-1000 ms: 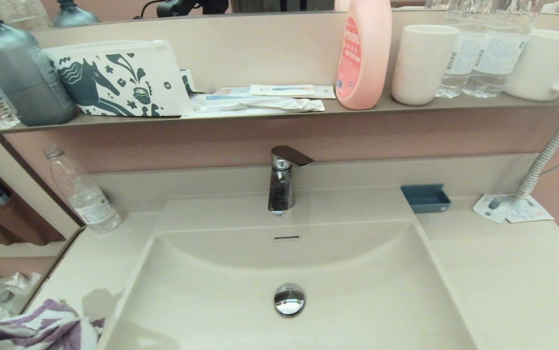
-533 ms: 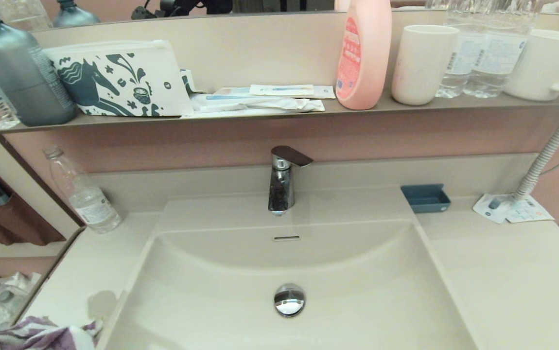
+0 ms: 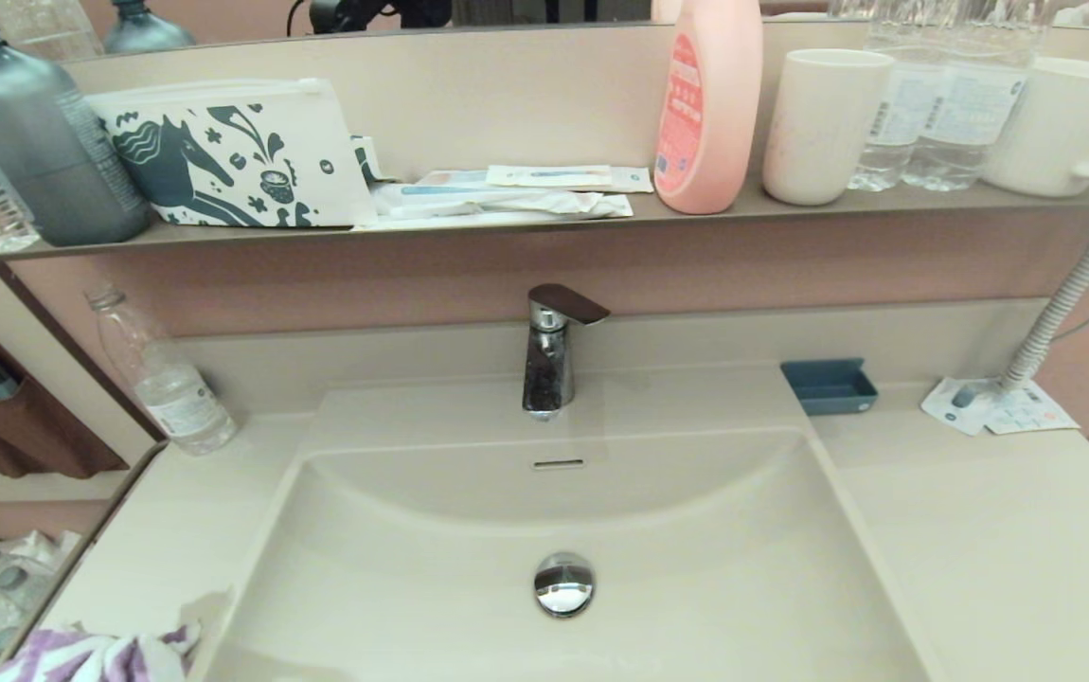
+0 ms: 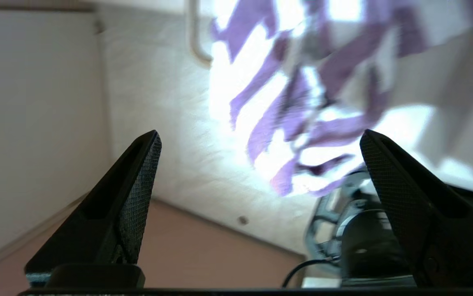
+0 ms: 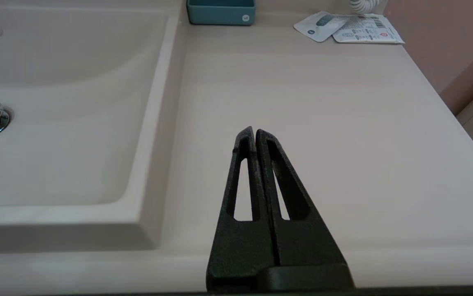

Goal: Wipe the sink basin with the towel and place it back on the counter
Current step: Wipe the sink

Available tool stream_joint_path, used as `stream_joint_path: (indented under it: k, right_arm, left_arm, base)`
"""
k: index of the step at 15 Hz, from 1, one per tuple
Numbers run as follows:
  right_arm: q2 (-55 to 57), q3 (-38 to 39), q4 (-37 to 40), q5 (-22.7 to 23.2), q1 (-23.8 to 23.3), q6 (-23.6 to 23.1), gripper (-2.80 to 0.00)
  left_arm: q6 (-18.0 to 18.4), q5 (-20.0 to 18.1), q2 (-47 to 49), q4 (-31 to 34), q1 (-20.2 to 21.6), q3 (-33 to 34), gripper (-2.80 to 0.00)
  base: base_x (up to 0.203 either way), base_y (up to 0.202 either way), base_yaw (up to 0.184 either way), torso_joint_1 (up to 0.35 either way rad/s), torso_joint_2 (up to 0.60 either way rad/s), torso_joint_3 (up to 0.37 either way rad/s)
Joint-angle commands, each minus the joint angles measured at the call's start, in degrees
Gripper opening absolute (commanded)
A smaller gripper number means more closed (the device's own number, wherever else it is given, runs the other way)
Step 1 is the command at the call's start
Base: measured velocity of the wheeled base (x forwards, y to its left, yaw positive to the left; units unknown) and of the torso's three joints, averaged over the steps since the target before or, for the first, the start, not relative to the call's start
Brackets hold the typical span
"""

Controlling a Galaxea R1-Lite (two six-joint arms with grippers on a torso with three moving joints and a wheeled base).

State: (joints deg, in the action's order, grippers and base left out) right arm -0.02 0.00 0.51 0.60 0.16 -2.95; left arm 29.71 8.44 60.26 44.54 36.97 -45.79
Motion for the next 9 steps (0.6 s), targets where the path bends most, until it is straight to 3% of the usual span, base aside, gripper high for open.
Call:
stream_joint_path:
  k: [1, 3, 6, 7, 9]
  right_arm:
    - [0.02, 0.0, 0.02, 0.02, 0.03, -0.04, -2.8]
    - [0.02, 0.0, 0.01, 0.02, 0.02, -0.04, -2.8]
    - [0.02, 0.0, -0.05, 0.02, 0.02, -0.04, -2.8]
    - [0.02, 0.0, -0.06, 0.02, 0.03, -0.04, -2.8]
    - [0.02, 0.0, 0.02, 0.02, 0.02, -0.04, -2.8]
  left_arm:
    - [0.15, -3.78, 1.08, 0.29, 0.59, -0.73, 0.0]
    - [-0.14, -7.83, 1.44, 0.43, 0.64, -3.87, 0.0]
    - [-0.06, -7.89, 1.9, 0.56, 0.4, -8.54, 0.0]
    - [0.0, -7.13, 1.88, 0.62, 0.39, -9.19, -2.8]
    - [-0.18, -7.03, 1.88, 0.55, 0.46, -9.42, -2.8]
  base:
    - [0.0, 0.0, 0.0, 0.0, 0.0, 0.0]
    - [0.0, 0.0, 0.0, 0.0, 0.0, 0.0]
    - [0.0, 0.0, 0.0, 0.0, 0.0, 0.0]
    - [0.0, 0.0, 0.0, 0.0, 0.0, 0.0]
    - [0.0, 0.0, 0.0, 0.0, 0.0, 0.0]
